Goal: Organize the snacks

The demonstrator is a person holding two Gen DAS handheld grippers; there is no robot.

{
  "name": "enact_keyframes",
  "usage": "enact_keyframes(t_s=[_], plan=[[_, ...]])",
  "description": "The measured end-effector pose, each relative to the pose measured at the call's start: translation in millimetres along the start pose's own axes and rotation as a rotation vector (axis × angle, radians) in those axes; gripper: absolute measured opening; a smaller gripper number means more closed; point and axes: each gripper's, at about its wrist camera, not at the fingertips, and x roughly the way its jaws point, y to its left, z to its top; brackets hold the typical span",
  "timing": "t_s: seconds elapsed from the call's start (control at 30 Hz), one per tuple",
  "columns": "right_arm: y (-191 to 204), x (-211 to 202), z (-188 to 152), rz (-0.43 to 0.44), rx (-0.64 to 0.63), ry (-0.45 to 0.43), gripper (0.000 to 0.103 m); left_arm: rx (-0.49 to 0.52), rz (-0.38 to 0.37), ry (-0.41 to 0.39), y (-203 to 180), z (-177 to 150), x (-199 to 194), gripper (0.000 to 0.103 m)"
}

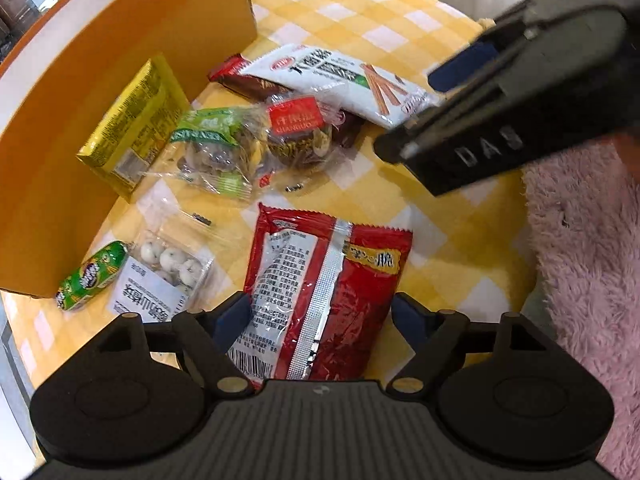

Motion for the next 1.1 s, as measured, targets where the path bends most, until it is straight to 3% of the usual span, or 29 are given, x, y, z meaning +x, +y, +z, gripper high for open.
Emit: enact_keyframes(t_s=[0.13,0.23,0.43,0.5,0.63,0.8,0.9,0.97,1.1], plan=[[-3.7,7.7,4.1,-0.004,0.01,0.003,0.067,-0.019,-0.017,0.0,4.0,0.2,1.9,0.093],[-5.1,14.9,6.1,0.004,0.013,0.016,0.067,-0.084,-0.033,0.001,12.0,3.0,3.9,0.087],[-5.7,21.8,7.4,0.011,0.017,0.027,0.067,-0.237,-0.008,0.004,22.7,7.8,4.5,0.086],[-4.9,20.9,7.1,-0.006,0.014,0.024,0.056,-0.283,-0.008,0.005,26.9,8.7,4.5,0.085],[-0.3,16.1,4.4,-0.02,-0.003,0.038,0.045,-0.356,-0.002,0.003,34.2,9.1,3.8,0.085],[15.0,9.0,-5.4,-0.012,0.001,0.135,0.033,-0.411,0.0,-0.006,43.2,10.6,6.3,0.085],[16.0,4.9,-8.3,0.023,0.047,0.175,0.033,-0.432,0.006,-0.016,46.6,8.6,5.9,0.085],[13.8,0.1,-8.9,0.046,0.073,0.151,0.035,-0.441,0.004,-0.026,49.3,6.8,5.5,0.085],[13.3,-8.9,-3.3,0.1,0.067,0.064,0.058,-0.455,-0.006,-0.033,50.8,6.4,3.6,0.084]])
